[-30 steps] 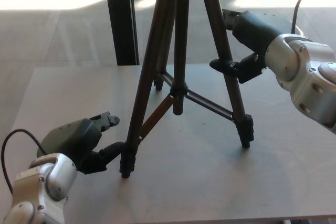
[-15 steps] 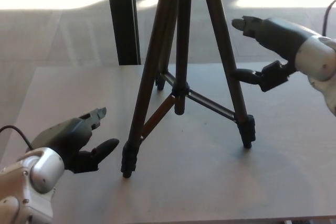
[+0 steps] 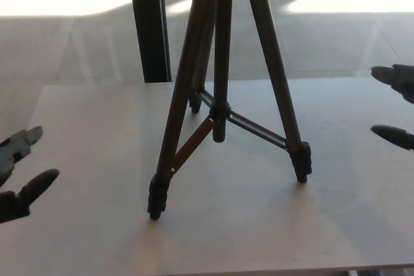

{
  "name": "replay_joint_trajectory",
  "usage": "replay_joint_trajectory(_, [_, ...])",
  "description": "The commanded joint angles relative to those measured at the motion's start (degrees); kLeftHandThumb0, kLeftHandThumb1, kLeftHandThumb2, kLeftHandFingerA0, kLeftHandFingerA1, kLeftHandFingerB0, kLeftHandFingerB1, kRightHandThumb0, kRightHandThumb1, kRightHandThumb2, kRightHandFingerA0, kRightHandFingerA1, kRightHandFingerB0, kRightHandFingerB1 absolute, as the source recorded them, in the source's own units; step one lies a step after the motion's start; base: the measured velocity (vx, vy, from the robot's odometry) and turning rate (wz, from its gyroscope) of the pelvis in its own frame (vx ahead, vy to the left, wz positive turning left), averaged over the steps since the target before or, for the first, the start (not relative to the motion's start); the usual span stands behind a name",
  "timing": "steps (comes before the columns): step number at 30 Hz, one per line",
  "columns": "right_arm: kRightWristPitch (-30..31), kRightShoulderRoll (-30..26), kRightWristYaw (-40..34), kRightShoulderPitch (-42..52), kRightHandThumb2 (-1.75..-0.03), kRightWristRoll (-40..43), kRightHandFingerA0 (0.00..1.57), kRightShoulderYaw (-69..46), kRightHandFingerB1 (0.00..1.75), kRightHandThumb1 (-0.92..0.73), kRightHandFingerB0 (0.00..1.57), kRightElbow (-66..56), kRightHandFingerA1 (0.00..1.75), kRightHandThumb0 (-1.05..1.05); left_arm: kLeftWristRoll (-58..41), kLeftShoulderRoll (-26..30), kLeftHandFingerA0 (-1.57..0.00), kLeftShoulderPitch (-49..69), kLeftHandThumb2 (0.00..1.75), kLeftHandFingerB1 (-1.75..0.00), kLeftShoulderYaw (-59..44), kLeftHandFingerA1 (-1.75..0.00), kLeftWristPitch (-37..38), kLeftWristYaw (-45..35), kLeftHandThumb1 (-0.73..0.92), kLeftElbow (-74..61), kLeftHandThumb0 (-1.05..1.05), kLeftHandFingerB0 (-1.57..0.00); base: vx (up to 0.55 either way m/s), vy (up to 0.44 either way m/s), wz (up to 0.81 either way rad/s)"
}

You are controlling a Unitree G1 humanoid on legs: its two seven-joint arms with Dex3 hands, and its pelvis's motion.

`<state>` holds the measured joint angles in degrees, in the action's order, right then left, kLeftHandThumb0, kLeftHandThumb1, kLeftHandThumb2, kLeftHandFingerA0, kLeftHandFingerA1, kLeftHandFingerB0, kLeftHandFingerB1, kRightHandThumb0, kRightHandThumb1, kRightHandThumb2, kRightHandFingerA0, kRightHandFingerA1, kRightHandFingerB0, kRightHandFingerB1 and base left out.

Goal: Use both hands of the robot to pick up the tripod lying in the middle of the desk and make it stand upright on the desk

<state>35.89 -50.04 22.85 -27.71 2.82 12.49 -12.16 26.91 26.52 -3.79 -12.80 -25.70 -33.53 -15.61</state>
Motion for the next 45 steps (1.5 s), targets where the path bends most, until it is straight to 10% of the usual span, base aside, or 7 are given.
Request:
replay_joint_trajectory(1, [13.63,5.52,6.32,25.18,-1.01,13.89,0.00,-56.02,0.00,-0.63,0.00,3.07,0.03,-1.01,-27.18,-0.35,0.00,12.14,1.03,-0.30,-41.30,-0.32,-3.90,-6.59,0.66,5.75,-1.05,0.00,0.00,0.000,0.00])
replay_joint_trajectory(9, [-17.94,14.04,-26.77,32.71,-0.87,17.32,0.00,-75.67,0.11,-0.57,0.00,37.90,0.17,-0.74,-35.98,-5.38,0.00,14.71,1.00,-0.40,-58.79,-0.56,7.41,13.59,0.62,38.84,-0.87,0.00,0.00,0.000,0.00])
replay_joint_trajectory(23, [-19.12,17.27,-41.41,27.49,-0.92,20.78,0.00,-78.49,0.06,-0.67,0.09,47.46,0.04,-0.88,-36.55,-4.17,0.00,9.07,0.64,-0.37,-64.05,-0.34,3.44,27.39,0.83,50.92,-0.71,0.00,0.00,0.000,0.00])
replay_joint_trajectory(25, [-24.56,23.50,-45.98,25.05,-0.61,23.10,0.31,-79.98,0.32,-0.72,0.18,46.87,0.59,-0.61,-36.89,-6.39,0.00,10.40,0.62,-0.35,-63.60,-0.20,3.23,25.88,0.82,52.13,-0.67,0.00,0.00,0.000,0.00])
replay_joint_trajectory(28, [-25.88,22.86,-42.05,26.69,-1.06,22.74,0.02,-77.35,0.50,-0.54,0.00,53.22,0.54,-0.34,-36.29,-6.71,0.00,11.92,0.63,-0.63,-62.08,-0.38,4.85,24.28,0.76,56.24,-0.68,-0.02,0.00,0.000,0.00])
replay_joint_trajectory(30, [-24.70,23.06,-39.82,26.16,-0.60,26.43,0.16,-80.59,0.32,-0.67,0.20,55.26,0.40,-0.59,-35.77,-6.98,0.00,12.50,0.62,-0.58,-61.06,-0.35,5.96,23.08,0.75,58.11,-0.67,0.00,0.00,0.000,0.00])
replay_joint_trajectory(45, [-39.21,23.08,-20.20,29.53,-0.84,10.87,0.10,-60.86,0.43,-0.52,0.23,65.41,0.47,-0.68,-29.00,-10.47,-0.15,16.11,0.58,-0.59,-47.83,-0.88,13.37,11.50,0.66,54.06,-0.70,-0.34,0.00,0.000,0.00])
